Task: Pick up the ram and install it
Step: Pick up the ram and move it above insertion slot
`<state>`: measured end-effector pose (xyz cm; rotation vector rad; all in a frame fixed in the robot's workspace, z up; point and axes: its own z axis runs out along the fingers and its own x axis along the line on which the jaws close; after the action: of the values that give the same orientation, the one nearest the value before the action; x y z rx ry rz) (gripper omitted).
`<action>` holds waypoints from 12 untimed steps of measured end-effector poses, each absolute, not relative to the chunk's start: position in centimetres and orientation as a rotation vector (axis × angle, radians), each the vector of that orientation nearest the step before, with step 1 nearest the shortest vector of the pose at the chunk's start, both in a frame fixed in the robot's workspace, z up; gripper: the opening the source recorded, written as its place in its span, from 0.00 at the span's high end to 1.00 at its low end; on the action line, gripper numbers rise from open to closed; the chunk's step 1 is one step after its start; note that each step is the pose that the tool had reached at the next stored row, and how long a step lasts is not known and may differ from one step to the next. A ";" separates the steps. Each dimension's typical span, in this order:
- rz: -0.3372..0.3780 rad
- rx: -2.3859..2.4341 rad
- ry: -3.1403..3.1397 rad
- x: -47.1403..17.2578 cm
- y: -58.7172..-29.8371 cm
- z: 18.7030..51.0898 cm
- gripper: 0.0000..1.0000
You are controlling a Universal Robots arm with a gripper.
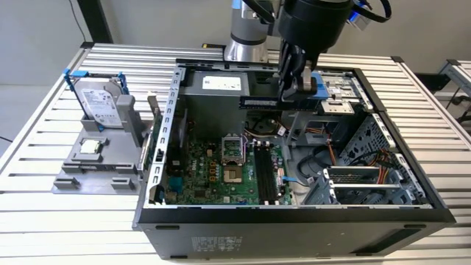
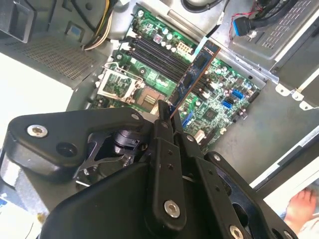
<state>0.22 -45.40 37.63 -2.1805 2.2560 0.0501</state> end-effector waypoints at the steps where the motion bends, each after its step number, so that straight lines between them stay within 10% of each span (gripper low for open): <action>1: 0.050 -2.175 2.261 0.2 -45.4 37.6 1.00; 12: 0.049 -2.162 2.274 0.2 -45.3 37.6 1.00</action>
<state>0.18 -45.29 37.63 -2.1618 2.2738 0.0491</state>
